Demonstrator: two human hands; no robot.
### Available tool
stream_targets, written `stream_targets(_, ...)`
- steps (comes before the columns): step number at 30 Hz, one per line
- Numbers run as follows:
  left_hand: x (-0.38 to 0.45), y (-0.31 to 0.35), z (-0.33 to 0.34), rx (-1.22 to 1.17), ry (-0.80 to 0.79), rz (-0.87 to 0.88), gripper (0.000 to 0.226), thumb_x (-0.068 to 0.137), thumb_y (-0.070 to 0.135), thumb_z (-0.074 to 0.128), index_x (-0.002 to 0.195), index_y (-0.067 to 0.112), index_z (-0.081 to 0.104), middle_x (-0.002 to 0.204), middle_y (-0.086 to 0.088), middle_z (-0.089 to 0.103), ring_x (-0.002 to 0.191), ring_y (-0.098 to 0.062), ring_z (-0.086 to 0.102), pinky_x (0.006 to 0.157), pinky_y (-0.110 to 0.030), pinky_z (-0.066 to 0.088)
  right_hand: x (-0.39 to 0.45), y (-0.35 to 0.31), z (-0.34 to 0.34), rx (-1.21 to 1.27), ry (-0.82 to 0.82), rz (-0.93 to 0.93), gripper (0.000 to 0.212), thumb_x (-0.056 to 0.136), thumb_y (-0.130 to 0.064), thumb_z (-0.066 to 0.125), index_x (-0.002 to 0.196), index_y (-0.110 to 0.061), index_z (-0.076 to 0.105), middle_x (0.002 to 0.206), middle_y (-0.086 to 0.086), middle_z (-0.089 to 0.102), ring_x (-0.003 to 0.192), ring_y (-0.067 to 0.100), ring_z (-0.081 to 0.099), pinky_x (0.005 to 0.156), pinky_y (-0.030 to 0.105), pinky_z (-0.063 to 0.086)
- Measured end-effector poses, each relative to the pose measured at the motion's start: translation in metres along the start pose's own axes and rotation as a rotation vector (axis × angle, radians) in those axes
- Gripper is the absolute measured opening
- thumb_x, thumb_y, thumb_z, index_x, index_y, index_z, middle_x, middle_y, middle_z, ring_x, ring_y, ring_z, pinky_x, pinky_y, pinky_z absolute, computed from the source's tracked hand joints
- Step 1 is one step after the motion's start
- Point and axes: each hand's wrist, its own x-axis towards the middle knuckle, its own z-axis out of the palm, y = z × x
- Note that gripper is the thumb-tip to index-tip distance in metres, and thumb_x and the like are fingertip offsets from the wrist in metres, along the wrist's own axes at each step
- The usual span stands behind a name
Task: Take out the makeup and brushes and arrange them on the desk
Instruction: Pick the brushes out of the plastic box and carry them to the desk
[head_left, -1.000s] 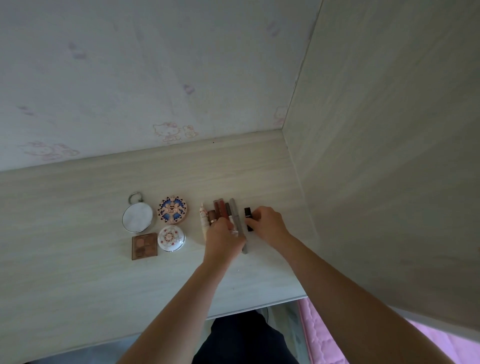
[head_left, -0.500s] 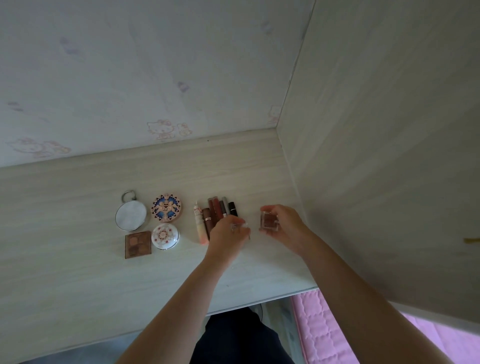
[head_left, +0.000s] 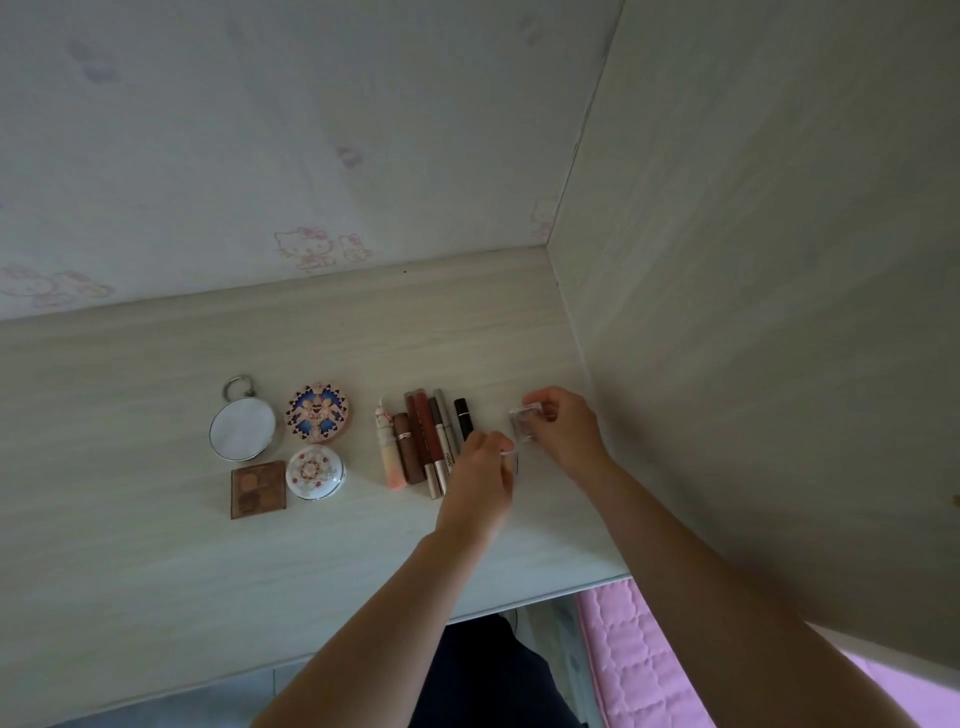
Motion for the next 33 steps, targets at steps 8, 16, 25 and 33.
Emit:
stream_targets(8,-0.008,-0.002,-0.003,0.344,0.053,0.223,0.019,0.091,0.012,0.052,0.107,0.011,0.062,0.102,-0.003,0.059,0.1,-0.023,0.052,0.077,-0.033,0.045,0.005,0.001,0.004,-0.154,0.021,-0.082,0.018,0.082,-0.011,0.067,0.1,-0.01,0.071,0.094,0.005,0.065,0.084,0.017,0.062,0.072,0.02,0.043)
stream_targets(16,-0.019,-0.015,-0.006,0.461,0.072,0.375,0.032,0.063,0.004,0.079,0.092,0.011,0.067,0.095,-0.002,0.064,0.09,-0.023,0.062,0.07,-0.032,0.052,0.014,0.0,0.013,-0.206,0.005,-0.09,0.026,0.078,-0.023,0.076,0.102,-0.017,0.065,0.079,-0.006,0.056,0.075,0.012,0.055,0.068,0.022,0.039)
stream_targets(25,-0.021,-0.024,-0.011,0.469,0.082,0.415,0.04,0.054,0.0,0.082,0.09,0.012,0.069,0.092,-0.001,0.065,0.086,-0.021,0.062,0.069,-0.029,0.05,0.01,-0.013,0.031,-0.355,-0.045,-0.125,0.028,0.082,-0.038,0.072,0.1,-0.02,0.058,0.089,-0.004,0.061,0.08,0.015,0.058,0.07,0.029,0.048)
stream_targets(33,-0.025,-0.024,-0.028,0.496,0.005,0.39,0.03,0.071,0.006,0.075,0.099,0.015,0.068,0.098,0.001,0.063,0.094,-0.021,0.059,0.078,-0.033,0.053,-0.003,-0.011,0.011,-0.36,-0.071,-0.071,0.023,0.087,-0.016,0.057,0.11,-0.016,0.06,0.1,0.004,0.067,0.094,0.023,0.062,0.074,0.025,0.046)
